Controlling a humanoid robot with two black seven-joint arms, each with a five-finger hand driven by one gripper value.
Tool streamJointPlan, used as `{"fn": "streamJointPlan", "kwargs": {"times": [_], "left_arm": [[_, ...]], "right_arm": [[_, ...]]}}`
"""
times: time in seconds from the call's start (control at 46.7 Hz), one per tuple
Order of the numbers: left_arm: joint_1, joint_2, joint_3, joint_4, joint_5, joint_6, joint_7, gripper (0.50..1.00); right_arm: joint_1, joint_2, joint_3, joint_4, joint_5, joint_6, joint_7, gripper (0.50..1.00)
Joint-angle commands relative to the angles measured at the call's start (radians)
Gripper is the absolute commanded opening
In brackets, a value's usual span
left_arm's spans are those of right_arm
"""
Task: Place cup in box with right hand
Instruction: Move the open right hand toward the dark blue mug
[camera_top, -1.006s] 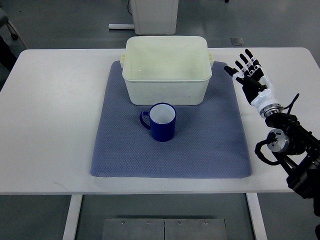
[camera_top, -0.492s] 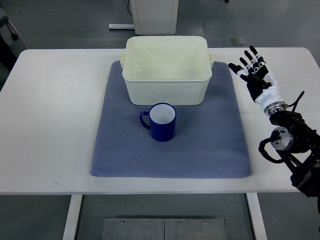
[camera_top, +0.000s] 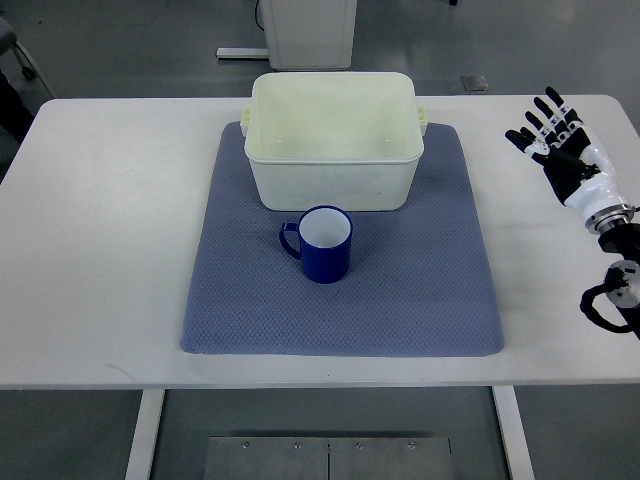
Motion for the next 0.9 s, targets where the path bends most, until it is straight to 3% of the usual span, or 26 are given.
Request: {"fn": "streamJointPlan", "kwargs": {"times": [0.0,0.278,0.449,0.877], "left_arm": [[0.0,0.0,0.001,0.0,0.0,0.0,0.0,1.0],[0.0,0.0,0.001,0.001,0.0,0.0,0.0,1.0],[0.0,0.0,0.001,0.0,0.0,0.0,0.0,1.0],[0.0,0.0,-0.002,0.0,0.0,0.0,0.0,1.0]], "right_arm": [[-0.019,-0.033,0.0,0.012,0.0,0.05,0.013,1.0],[-0.105,-0.136,-0.043,0.147,-0.001,0.153,0.06,1.0],[-0.122,-0.163,-0.115,0.213,-0.001,0.154,0.129,1.0],[-0.142,-0.182,-0.193,0.297,-0.012,0.157,0.206,1.0]]}}
